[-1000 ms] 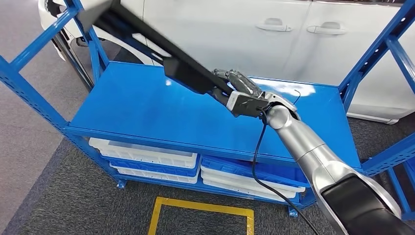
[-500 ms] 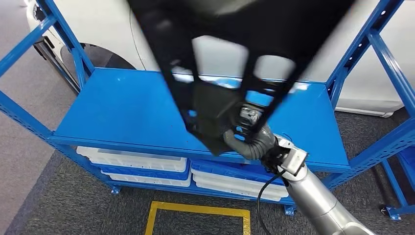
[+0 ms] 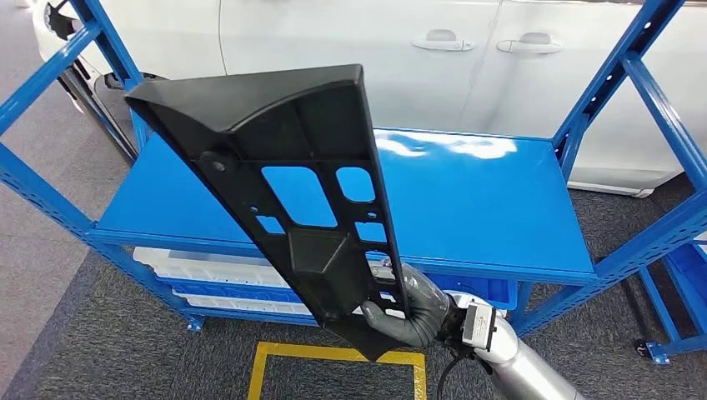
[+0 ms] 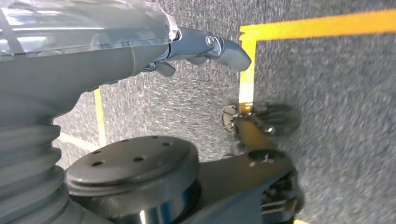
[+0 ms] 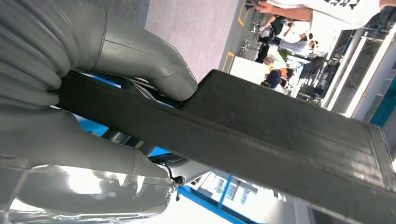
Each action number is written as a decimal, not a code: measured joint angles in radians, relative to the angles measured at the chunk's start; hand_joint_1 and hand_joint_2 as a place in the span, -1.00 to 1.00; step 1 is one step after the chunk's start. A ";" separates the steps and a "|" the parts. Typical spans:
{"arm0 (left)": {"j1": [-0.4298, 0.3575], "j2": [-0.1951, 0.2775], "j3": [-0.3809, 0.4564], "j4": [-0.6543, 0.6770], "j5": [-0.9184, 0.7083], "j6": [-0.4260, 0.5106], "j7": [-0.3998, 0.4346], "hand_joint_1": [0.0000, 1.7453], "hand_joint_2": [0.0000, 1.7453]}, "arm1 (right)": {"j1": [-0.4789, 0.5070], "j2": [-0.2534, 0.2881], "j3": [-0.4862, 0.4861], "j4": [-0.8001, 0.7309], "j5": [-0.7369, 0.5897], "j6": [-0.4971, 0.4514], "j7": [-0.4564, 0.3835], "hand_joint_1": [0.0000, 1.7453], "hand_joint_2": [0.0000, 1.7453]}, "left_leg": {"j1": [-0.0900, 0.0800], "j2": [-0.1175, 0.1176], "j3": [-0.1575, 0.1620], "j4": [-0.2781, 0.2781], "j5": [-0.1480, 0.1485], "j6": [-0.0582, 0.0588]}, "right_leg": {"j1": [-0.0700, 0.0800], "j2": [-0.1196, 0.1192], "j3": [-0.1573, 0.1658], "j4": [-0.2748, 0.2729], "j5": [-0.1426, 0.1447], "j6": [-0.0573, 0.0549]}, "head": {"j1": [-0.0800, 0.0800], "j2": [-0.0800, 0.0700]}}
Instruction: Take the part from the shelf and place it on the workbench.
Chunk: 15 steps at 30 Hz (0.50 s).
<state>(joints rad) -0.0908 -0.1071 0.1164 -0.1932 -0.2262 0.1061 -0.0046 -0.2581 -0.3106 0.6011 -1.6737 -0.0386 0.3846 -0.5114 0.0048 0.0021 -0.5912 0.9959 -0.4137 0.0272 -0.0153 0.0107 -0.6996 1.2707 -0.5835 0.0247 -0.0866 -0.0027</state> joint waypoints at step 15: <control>0.002 0.003 -0.070 0.003 -0.021 -0.040 0.047 -1.00 1.00 | 0.039 -0.013 -0.033 -0.020 -0.017 0.019 0.002 1.00 1.00 | 0.004 -0.001 -0.118 0.278 -0.176 -0.060 | 0.005 -0.012 0.070 -0.229 0.155 -0.056 | 0.000 0.000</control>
<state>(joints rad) -0.0885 -0.1038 0.0467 -0.1905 -0.2469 0.0666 0.0423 -0.2188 -0.3235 0.5686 -1.6937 -0.0555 0.4037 -0.5094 0.0091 0.0009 -0.7094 1.2740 -0.5898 -0.0323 -0.0098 -0.0012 -0.6299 1.0421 -0.4288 -0.0317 -0.0866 -0.0027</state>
